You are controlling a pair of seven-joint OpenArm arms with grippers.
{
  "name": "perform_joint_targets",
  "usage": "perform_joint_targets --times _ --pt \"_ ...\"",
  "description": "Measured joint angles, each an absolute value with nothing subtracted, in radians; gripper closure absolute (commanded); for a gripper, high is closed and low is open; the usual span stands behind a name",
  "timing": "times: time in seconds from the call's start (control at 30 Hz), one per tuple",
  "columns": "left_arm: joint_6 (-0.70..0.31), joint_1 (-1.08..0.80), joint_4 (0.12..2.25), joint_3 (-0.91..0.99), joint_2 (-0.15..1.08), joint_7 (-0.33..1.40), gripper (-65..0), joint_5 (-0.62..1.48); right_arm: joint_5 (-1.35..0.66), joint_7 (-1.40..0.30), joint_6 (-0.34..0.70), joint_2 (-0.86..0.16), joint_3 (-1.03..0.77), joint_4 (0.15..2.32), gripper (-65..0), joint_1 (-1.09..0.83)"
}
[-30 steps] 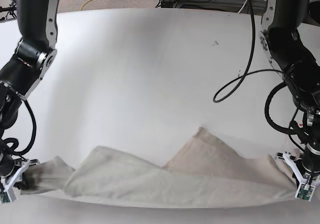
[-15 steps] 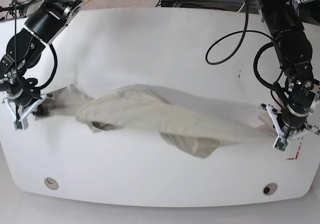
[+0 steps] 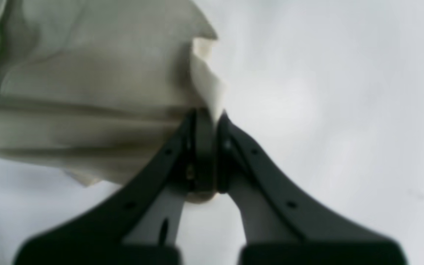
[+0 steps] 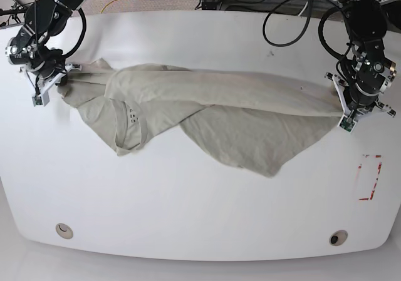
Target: Fold the T-shirt properly
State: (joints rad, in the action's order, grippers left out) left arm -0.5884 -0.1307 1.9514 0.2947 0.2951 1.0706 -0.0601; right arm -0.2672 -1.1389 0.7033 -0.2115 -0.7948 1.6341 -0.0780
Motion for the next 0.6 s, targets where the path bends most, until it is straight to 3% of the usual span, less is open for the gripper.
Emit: perform_joint_targets --times 0.6 --pt "-0.585 -0.249 1.952 0.291 0.317 1.071 0.0 -0.071 -0.273 -1.131 0.701 -0.157 -0.790 1.729 0.0 -0.155"
